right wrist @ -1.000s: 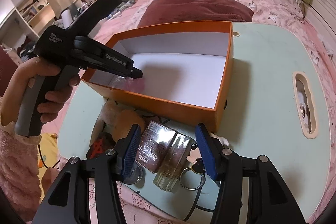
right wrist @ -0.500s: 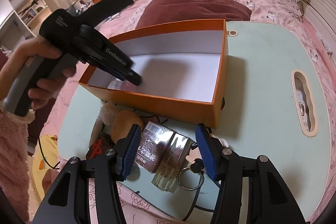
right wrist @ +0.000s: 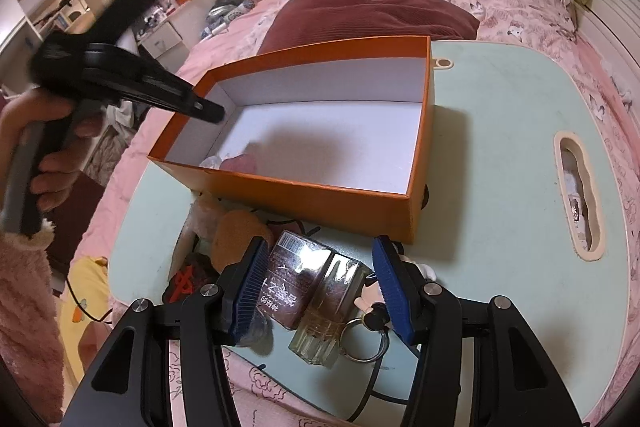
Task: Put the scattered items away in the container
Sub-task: 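Withdraw and reopen the left tool while the right tool reaches toward the hearts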
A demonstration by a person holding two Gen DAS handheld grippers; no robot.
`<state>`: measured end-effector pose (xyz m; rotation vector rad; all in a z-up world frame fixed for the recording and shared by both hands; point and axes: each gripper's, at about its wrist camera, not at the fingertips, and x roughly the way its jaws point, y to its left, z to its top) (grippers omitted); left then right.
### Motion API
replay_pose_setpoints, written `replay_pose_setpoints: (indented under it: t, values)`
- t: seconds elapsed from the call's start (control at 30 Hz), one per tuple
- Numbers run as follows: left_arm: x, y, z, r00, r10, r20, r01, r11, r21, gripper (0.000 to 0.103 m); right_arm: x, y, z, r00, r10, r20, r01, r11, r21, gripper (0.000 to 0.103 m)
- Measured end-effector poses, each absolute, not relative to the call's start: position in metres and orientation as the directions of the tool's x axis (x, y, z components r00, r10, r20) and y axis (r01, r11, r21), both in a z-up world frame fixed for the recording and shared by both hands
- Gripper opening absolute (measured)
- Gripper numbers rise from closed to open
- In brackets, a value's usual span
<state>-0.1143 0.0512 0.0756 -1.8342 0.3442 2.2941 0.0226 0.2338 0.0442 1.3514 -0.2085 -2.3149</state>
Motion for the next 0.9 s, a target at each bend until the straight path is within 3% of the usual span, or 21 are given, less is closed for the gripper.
replay_pose_setpoints:
  t: [0.3, 0.53, 0.7, 0.83, 0.9]
  values:
    - [-0.049, 0.047, 0.117, -0.377, 0.087, -0.922, -0.373, -0.925, 0.066, 0.0, 0.026, 0.228, 0.046, -0.417, -0.445, -0.793, 0.31, -0.889, 0.336, 0.054]
    - [0.012, 0.03, 0.097, -0.367, 0.192, -0.91, -0.428, -0.904, -0.018, 0.003, 0.031, 0.224, 0.054, -0.402, -0.463, -0.79, 0.333, -0.877, 0.345, 0.054]
    - [0.023, -0.021, 0.079, -0.434, 0.261, -0.862, -0.233, -0.957, -0.173, 0.057, 0.028, 0.218, 0.109, -0.326, -0.619, -0.714, 0.425, -0.771, 0.474, 0.054]
    - [0.024, -0.047, 0.068, -0.484, 0.349, -0.802, -0.118, -0.935, -0.335, 0.061, -0.022, 0.185, 0.127, -0.213, -0.645, -0.734, 0.395, -0.744, 0.539, 0.06]
    - [0.026, -0.047, 0.06, -0.479, 0.334, -0.812, -0.089, -0.939, -0.333, 0.061, -0.056, 0.158, 0.111, -0.116, -0.596, -0.795, 0.352, -0.773, 0.528, 0.06]
